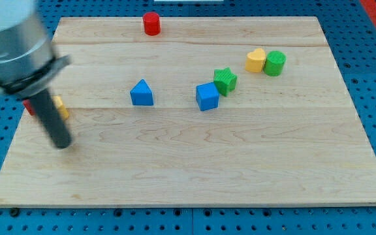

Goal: Adjust the yellow hexagon vertically below the red star

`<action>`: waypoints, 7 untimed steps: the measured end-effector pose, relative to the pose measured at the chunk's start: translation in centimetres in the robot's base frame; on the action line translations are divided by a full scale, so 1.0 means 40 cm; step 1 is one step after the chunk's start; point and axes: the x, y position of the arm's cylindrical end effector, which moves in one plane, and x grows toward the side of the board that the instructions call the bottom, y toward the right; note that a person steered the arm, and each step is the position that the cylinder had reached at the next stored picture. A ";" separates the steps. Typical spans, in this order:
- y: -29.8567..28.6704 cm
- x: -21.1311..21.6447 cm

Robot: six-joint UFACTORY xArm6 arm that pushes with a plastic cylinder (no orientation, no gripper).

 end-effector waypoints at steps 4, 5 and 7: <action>0.080 -0.328; 0.145 -0.311; 0.201 -0.200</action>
